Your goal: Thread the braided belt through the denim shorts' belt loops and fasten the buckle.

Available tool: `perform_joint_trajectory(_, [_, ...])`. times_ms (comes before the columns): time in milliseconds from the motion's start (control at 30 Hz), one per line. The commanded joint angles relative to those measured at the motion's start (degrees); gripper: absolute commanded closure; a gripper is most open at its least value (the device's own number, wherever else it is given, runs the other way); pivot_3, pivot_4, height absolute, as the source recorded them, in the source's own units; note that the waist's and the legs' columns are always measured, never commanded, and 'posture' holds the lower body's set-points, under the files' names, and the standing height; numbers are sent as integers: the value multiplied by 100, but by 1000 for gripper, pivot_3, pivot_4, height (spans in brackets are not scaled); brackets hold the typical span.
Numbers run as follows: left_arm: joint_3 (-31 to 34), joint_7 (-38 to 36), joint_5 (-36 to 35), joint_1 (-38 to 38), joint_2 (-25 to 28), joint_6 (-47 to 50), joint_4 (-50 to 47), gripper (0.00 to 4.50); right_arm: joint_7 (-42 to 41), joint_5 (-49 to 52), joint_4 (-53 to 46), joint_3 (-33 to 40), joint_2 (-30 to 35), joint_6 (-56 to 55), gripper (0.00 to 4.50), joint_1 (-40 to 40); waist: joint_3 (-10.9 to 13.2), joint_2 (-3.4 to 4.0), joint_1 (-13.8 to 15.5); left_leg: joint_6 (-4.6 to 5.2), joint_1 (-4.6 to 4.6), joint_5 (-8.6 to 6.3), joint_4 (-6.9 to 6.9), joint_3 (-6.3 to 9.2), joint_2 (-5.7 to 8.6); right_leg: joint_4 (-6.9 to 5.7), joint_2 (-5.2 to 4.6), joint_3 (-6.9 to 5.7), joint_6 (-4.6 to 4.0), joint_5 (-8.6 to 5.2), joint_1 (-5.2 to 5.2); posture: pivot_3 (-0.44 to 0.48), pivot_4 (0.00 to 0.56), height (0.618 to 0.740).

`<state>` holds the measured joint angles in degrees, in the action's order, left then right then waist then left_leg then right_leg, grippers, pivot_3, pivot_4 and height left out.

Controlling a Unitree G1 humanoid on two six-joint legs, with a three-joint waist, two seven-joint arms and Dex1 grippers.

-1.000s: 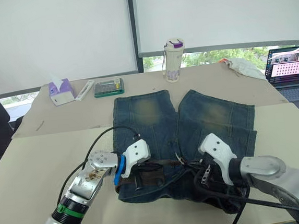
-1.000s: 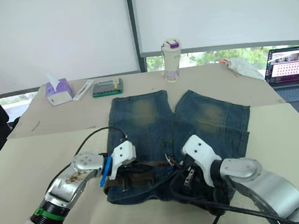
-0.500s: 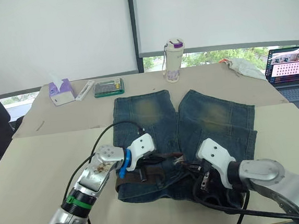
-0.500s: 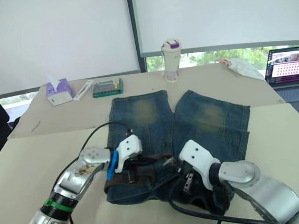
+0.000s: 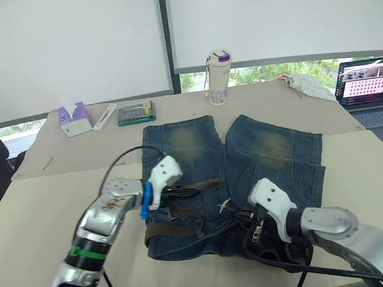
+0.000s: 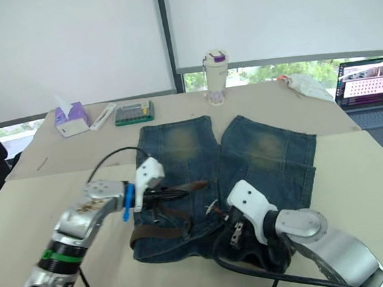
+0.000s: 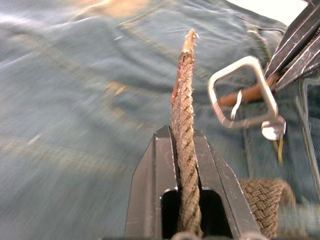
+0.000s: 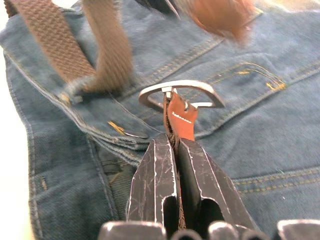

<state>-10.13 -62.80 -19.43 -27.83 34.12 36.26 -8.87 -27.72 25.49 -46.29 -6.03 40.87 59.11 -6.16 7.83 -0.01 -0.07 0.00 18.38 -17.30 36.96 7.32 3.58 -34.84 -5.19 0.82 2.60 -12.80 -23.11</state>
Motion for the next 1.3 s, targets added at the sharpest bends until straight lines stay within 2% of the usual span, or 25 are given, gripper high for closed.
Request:
perform_joint_trajectory(33, [-184, -239, -91, 292, 285, -33, -605, 4500, 49, -98, 42, 203, 14, -194, 4471, -6, -1, 1, 16, 0, 0, 0, 0, 1, 1, 1, -1, 0, 0, 0, 2, 0, 150, 740])
perform_joint_trajectory(167, [-224, 25, -163, 422, 193, 97, -782, 4500, 3, -43, 59, 245, 10, -260, 4471, 14, 0, -2, 43, 1, 0, -1, 1, 1, 4, 4, -3, 0, 0, 0, 4, 0, 150, 740])
perform_joint_trajectory(267, [-251, -41, -246, 592, 300, 140, -987, 4500, 46, 7, 98, 340, -45, -216, 4471, -25, -1, -2, 35, 1, 0, -1, 1, 0, 2, 1, -1, 1, -1, 0, 3, 0, 150, 740])
perform_joint_trajectory(400, [-540, -90, 50, 856, 506, -125, -1089, 4500, 133, -7, 191, 373, -167, -187, 4471, -156, -2, -1, 17, 1, -1, -1, -1, -2, -3, 0, 2, 4, -2, -1, 2, 0, 150, 740])
perform_joint_trajectory(533, [-665, 394, 162, 734, 82, -27, -790, 4500, 221, -73, 217, 225, -305, -191, 4471, -327, -2, -2, 62, 2, 1, -1, 1, -1, 2, 1, -4, 3, -2, -1, 5, 0, 150, 740])
perform_joint_trajectory(667, [-599, 475, 41, 631, -148, 76, -634, 4500, 244, -174, 220, 82, -295, -201, 4471, -393, -3, -3, 60, 2, 2, -1, 1, -1, 5, -1, -4, 2, -2, -1, 3, 0, 150, 740])
perform_joint_trajectory(800, [-368, 517, -166, 572, -220, 224, -573, 4500, 214, -185, 191, 66, -296, -222, 4471, -364, -3, -3, 56, 2, 1, -1, 1, -1, 4, -3, -3, 3, -2, -1, 2, 0, 150, 740])
perform_joint_trajectory(967, [-227, 739, -24, 517, -194, 82, -264, 4500, 64, -134, 111, 104, -252, -314, 4471, -273, -3, -3, 55, 2, 1, -1, 1, 0, 3, -3, -3, 3, -2, -1, 2, 0, 150, 740])
perform_joint_trajectory(1300, [-366, 846, 343, 146, -328, -427, 297, 4500, -207, -85, -12, 133, -73, -435, 4471, -106, -3, -3, 57, 1, 1, -1, 2, -1, 5, -2, -4, 4, -2, 0, 2, 0, 150, 740])
